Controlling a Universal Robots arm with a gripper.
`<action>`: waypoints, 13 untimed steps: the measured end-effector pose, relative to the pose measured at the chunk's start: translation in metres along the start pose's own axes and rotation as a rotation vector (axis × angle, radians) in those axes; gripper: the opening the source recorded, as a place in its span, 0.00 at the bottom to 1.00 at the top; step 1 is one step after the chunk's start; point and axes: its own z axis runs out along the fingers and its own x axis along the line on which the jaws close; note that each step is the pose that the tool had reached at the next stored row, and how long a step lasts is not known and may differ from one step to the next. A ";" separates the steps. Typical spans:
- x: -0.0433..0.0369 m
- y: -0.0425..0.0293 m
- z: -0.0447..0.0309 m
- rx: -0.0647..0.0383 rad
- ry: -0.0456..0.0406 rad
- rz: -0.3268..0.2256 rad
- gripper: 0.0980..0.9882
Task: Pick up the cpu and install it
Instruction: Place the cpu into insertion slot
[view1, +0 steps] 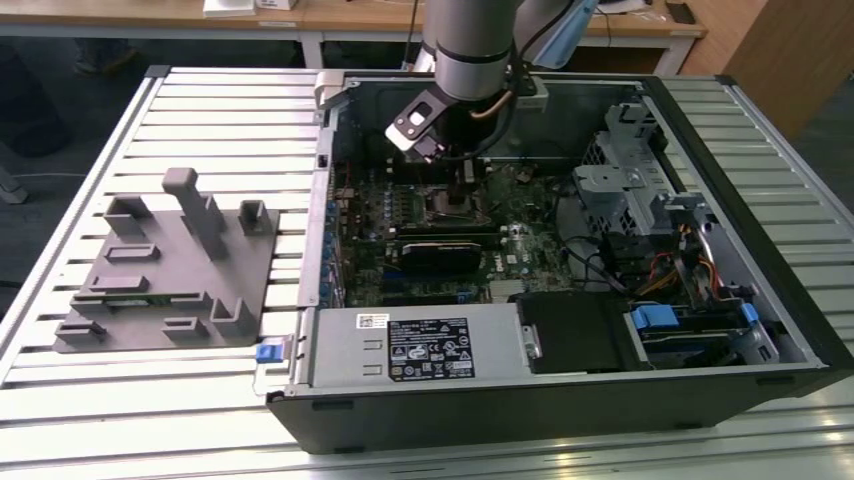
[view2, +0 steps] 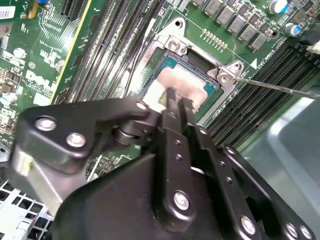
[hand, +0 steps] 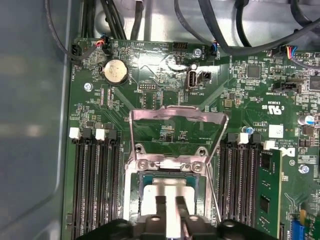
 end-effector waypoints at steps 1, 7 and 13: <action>0.0000 0.0000 -0.0010 0.000 -0.0001 0.000 0.08; -0.0001 0.0001 -0.0058 0.000 -0.0001 0.000 0.01; -0.0001 0.0002 -0.0079 0.000 0.0000 0.000 0.01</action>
